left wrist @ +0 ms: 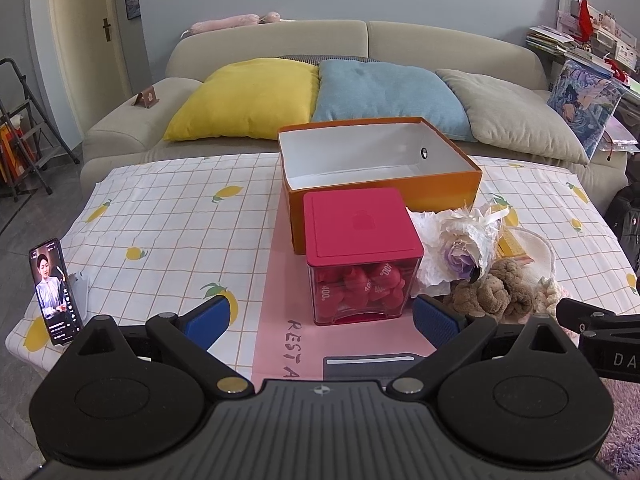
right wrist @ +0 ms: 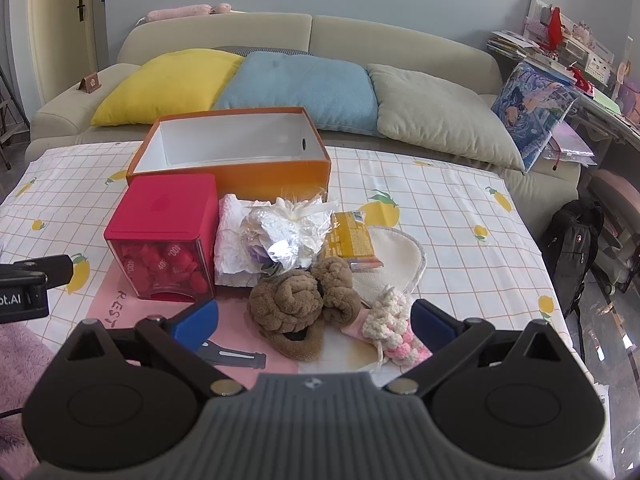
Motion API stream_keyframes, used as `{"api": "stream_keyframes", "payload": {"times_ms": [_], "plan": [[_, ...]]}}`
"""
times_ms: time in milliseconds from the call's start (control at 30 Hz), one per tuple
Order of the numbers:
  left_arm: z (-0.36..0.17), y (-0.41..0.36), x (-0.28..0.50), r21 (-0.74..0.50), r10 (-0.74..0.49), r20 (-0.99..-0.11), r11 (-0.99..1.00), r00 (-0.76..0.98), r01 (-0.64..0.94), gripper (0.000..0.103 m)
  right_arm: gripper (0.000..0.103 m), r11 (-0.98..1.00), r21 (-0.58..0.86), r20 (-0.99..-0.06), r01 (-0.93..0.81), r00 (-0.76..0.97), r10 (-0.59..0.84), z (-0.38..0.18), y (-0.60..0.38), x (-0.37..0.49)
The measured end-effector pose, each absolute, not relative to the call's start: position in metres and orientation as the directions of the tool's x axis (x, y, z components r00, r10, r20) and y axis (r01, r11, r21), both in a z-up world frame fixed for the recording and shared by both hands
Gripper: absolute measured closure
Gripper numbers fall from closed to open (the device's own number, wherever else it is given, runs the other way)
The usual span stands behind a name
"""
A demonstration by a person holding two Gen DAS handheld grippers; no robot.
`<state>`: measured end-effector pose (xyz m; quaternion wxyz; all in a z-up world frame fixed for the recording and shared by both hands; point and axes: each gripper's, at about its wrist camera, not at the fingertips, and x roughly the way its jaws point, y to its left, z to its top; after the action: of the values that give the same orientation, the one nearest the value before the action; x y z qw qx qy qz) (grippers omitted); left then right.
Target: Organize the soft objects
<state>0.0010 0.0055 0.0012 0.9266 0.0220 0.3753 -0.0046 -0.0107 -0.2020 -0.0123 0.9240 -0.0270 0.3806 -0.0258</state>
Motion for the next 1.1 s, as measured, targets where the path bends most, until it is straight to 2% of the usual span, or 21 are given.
{"api": "stream_keyframes", "payload": {"times_ms": [1100], "plan": [[0.000, -0.014, -0.001, 0.049, -0.060, -0.681, 0.991, 0.730, 0.128, 0.000, 0.003, 0.997, -0.070, -0.698, 0.020, 0.713, -0.063, -0.011, -0.199, -0.012]]}}
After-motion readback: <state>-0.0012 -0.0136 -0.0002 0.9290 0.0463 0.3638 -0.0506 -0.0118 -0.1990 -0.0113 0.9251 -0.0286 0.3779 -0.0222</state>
